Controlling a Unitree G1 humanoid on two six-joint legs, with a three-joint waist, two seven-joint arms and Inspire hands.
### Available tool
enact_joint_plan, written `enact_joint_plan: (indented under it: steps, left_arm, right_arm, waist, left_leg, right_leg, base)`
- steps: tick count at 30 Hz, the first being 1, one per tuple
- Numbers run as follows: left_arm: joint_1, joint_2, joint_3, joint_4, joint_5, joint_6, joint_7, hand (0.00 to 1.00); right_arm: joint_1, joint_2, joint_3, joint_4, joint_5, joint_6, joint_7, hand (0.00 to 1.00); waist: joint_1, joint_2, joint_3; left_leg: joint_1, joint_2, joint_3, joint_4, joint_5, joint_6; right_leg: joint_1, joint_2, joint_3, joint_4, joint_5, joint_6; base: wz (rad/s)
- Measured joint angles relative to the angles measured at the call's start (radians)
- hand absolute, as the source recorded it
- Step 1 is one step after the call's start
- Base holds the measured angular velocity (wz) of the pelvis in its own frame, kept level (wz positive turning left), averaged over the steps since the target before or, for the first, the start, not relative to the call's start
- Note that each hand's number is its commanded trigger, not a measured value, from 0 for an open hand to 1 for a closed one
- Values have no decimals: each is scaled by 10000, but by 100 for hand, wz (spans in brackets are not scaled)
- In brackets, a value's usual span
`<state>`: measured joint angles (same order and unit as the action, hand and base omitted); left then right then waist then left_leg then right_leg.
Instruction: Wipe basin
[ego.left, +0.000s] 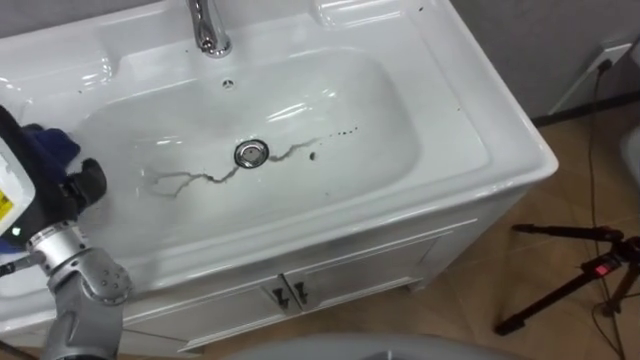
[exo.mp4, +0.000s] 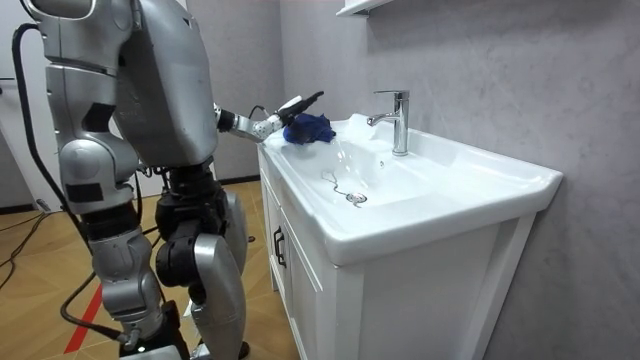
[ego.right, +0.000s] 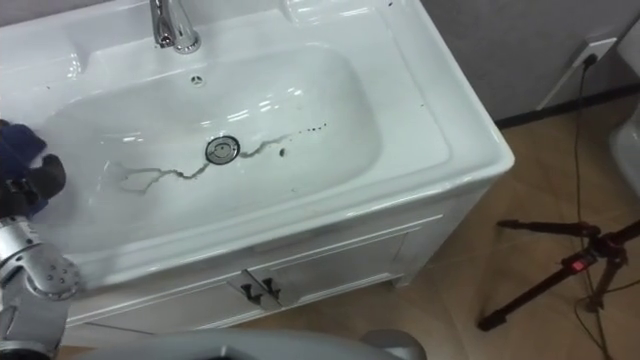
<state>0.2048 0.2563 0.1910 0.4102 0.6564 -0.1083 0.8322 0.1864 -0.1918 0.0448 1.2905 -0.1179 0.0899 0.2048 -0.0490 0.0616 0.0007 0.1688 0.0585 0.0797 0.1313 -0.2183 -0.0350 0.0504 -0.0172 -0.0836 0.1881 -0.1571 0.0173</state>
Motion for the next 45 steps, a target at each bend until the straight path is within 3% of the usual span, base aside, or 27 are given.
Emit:
enact_joint_plan:
  steps: [13, 24, 38, 45]
  left_arm:
    - [1, -152, 1, 434, 6, 168, -567, 0]
    - [-12, -154, 34, 466, 0, 175, -596, 0]
    - [-667, -3, 450, 741, -182, 291, -593, 0]
    - [-863, -4, 450, 755, -1394, 604, -598, 0]
  right_arm:
    - [-79, 0, -4, 76, 112, -2, 9, 0]
    - [-331, 1, -6, 29, 141, -9, -213, 0]
    - [-465, 2, -17, 73, 389, 96, -408, 0]
    - [-509, 10, -303, 262, 745, 349, -413, 0]
  waist:
    - [31, 250, -35]
    - [50, 201, -26]
    - [41, 230, -39]
    - [7, 243, -37]
  left_leg:
    - [27, 1, -5, -16, 1, 0]
    - [13, 0, -47, -10, 1, 1]
    - [-22, -1, -156, -7, 2, 1]
    - [0, -4, -142, -7, 2, 1]
  right_leg:
    - [13, 2, 3, -19, 0, 2]
    - [6, -1, -9, 1, 0, 2]
    - [20, 1, -39, -20, 0, 1]
    - [-5, 2, -11, -28, 0, 2]
  base:
    - [0]
    - [0]
    - [1]
    - [0]
